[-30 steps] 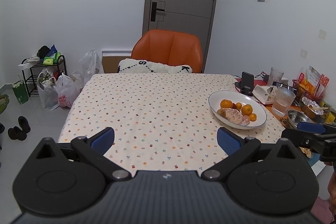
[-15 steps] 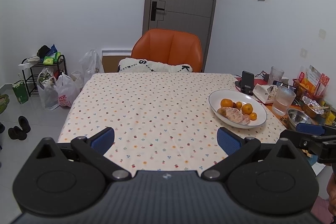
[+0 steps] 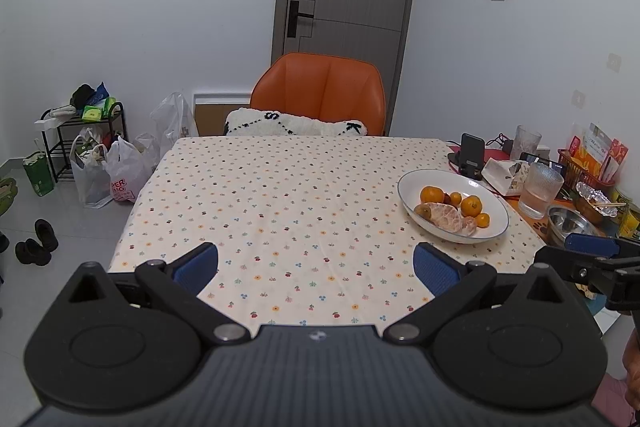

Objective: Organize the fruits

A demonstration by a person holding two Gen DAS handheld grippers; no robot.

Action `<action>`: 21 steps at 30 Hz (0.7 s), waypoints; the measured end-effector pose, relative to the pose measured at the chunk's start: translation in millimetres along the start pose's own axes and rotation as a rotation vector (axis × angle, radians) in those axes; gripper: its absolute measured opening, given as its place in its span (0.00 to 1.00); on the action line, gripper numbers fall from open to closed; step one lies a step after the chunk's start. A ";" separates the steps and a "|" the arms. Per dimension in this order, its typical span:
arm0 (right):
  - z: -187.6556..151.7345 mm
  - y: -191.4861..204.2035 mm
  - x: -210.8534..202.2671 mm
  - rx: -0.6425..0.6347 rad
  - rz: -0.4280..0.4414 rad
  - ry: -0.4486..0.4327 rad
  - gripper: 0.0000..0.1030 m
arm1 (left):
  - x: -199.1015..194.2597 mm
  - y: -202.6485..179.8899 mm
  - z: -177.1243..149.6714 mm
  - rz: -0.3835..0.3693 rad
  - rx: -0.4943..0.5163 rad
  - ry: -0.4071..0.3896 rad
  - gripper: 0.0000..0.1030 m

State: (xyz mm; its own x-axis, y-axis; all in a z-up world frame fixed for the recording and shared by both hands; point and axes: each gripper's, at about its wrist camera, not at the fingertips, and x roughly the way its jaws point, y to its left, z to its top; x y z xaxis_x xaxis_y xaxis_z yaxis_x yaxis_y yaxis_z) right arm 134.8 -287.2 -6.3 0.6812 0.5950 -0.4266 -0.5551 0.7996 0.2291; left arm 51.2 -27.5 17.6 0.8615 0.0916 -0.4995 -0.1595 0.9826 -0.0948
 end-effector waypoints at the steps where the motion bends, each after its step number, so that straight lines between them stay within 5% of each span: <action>1: -0.1 0.0 0.0 0.000 -0.001 0.000 1.00 | -0.1 0.1 0.1 0.000 0.000 0.000 1.00; 21: -0.9 0.5 0.3 -0.004 -0.002 0.003 1.00 | 0.1 -0.6 -0.1 0.000 0.000 -0.001 1.00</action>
State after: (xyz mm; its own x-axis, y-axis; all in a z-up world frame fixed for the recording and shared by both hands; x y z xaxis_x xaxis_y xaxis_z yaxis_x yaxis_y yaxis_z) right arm 134.2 -286.7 -7.2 0.6806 0.5936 -0.4295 -0.5559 0.8002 0.2250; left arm 51.4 -28.1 17.5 0.8617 0.0922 -0.4990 -0.1600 0.9826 -0.0948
